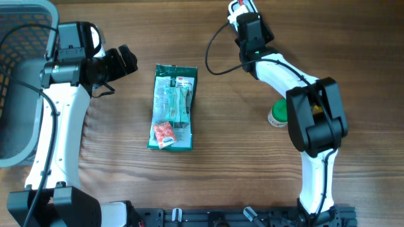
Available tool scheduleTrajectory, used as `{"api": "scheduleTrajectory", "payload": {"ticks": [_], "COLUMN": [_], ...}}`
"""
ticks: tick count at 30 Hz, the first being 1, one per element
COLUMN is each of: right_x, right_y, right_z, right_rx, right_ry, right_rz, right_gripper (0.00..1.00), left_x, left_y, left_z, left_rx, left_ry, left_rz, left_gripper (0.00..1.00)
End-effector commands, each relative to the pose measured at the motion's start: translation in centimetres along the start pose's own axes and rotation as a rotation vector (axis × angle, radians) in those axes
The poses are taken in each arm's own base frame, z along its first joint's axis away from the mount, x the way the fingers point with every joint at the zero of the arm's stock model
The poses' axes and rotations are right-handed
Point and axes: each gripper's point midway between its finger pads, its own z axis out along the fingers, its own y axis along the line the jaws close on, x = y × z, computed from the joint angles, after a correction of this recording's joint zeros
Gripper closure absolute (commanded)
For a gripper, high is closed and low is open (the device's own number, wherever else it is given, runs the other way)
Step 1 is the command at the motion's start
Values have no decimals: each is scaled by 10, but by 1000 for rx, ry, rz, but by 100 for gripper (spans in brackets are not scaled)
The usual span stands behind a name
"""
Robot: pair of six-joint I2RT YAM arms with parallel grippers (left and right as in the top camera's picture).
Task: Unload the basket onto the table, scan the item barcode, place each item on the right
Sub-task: 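Carry the red tube to the scanner, then lower it toward the right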
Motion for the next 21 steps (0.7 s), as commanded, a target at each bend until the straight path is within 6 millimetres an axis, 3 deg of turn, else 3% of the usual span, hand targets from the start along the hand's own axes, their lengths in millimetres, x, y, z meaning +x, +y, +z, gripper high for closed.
{"api": "scheduleTrajectory", "payload": {"ticks": [1,21], "right_x": [8,17], "right_y": [-1,-12], "right_z": [6,5], "right_rx": [43,99], "right_ry": [41,100], "right_rz": [-157,-289], "right_gripper": [96,96], "left_x": [-5,-5], "left_y": [-3,-3], "left_z": [-4,-4], "left_rx": [14,14], "left_ry": [-14,-14], "left_rz": [19,19], "left_gripper": [0,0]}}
